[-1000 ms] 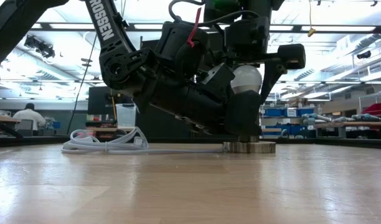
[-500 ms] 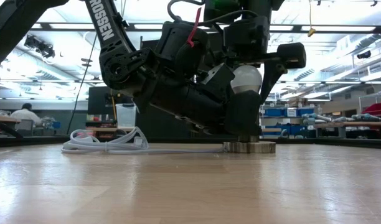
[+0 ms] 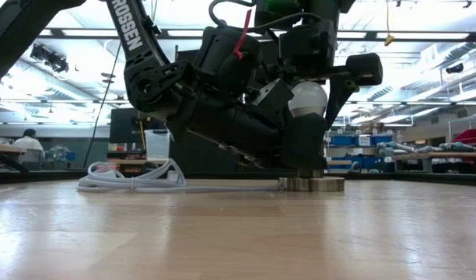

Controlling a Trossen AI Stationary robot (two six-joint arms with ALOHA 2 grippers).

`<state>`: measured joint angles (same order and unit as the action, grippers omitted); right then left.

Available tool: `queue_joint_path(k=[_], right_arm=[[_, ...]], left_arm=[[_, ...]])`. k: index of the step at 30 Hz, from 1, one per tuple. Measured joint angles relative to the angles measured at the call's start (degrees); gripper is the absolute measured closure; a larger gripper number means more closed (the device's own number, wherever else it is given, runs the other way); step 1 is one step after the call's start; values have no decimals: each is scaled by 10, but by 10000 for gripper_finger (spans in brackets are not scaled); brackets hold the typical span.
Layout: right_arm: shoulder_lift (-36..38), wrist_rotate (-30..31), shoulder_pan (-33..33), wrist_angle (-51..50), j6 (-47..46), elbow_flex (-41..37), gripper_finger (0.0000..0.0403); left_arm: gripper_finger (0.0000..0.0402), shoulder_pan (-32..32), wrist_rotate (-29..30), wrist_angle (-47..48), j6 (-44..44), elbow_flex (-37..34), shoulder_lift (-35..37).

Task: Screw lightbulb
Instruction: Insert the white lightbulb into the silver lamp

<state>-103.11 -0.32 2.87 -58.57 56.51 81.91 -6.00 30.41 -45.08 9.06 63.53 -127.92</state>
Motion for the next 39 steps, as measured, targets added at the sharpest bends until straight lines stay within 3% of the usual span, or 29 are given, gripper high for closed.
queue_joint_path(k=[13, 21, 29, 39], right_arm=[[0, 0, 0, 0, 0, 0, 98], [0, 0, 0, 0, 0, 0, 148], [0, -2, 0, 0, 0, 0, 133], [0, -4, 0, 0, -20, 0, 143]], left_arm=[[218, 0, 0, 0, 0, 0, 0], [218, 0, 0, 0, 0, 0, 0], [218, 0, 0, 0, 0, 0, 0], [218, 0, 0, 0, 0, 0, 0]])
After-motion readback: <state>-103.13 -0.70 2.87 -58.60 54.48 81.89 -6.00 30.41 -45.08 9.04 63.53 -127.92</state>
